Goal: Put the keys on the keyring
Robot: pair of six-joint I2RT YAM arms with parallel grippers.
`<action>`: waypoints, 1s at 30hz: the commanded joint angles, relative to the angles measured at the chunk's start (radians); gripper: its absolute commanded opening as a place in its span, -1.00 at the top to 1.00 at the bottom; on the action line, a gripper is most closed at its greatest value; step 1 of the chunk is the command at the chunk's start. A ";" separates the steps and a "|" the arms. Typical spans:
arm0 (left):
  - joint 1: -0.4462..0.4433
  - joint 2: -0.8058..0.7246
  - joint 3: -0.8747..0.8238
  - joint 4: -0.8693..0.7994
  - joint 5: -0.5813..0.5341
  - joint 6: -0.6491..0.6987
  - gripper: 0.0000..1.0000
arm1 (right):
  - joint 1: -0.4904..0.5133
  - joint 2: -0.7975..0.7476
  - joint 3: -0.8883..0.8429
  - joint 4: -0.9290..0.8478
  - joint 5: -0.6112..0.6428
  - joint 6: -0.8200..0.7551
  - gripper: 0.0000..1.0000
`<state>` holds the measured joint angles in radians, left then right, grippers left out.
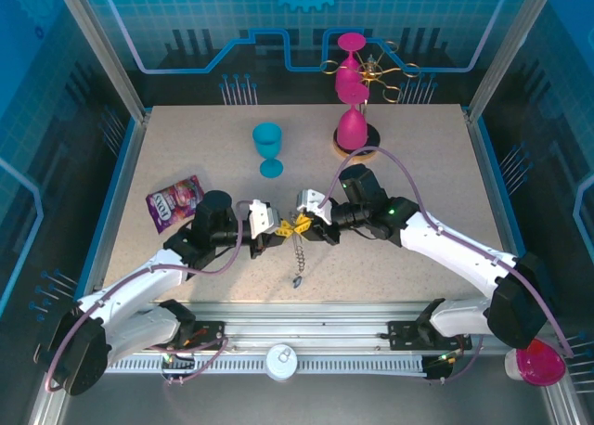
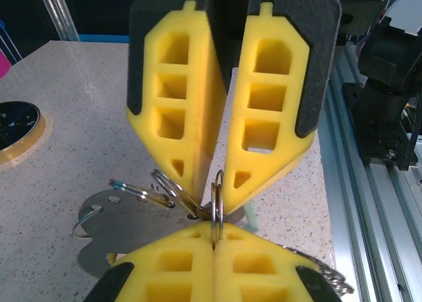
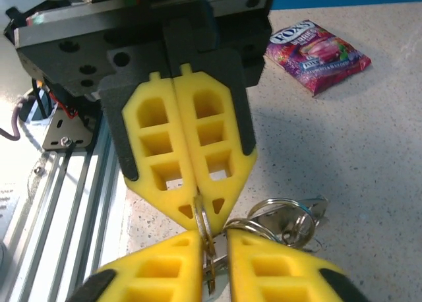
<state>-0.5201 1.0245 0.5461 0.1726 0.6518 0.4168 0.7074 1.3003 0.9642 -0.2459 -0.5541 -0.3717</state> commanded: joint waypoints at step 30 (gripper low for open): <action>-0.006 0.007 0.073 -0.120 0.051 0.050 0.90 | 0.088 0.136 0.237 -0.328 0.018 -0.237 1.00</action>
<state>-0.5201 1.0321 0.5995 -0.0067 0.6704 0.4755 0.7670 1.4296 1.1782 -0.5842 -0.4808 -0.6067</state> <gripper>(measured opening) 0.064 0.058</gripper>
